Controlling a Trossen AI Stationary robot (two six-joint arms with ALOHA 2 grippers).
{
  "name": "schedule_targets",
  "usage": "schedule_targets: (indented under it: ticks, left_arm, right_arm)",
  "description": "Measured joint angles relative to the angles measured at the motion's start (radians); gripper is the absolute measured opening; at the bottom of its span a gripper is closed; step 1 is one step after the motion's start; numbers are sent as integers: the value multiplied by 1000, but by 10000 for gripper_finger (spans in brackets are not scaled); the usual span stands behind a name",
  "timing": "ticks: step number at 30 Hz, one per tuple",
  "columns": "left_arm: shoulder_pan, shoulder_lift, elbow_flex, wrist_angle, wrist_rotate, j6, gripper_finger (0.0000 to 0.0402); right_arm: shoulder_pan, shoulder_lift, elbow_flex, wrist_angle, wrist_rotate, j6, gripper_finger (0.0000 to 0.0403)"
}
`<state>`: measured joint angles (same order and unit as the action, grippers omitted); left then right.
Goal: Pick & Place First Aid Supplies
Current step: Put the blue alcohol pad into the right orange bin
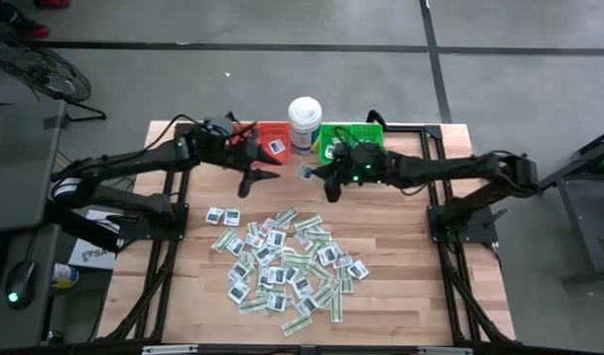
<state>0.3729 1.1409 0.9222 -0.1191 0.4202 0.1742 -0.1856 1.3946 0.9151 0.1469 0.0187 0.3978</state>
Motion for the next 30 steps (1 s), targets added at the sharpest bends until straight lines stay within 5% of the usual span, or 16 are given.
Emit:
schedule_targets:
  ticks: [10, 19, 30]
  left_arm:
    - [0, 175, 0, 269, 57, -304, 191]
    - [0, 241, 0, 314, -3, -387, 190]
    - [0, 270, 0, 460, 61, -434, 190]
  right_arm:
    - [0, -77, 0, -69, 14, -221, 0]
    - [-5, -77, 0, -76, -28, -260, 0]
    - [-26, -76, 0, -80, -52, -315, 0]
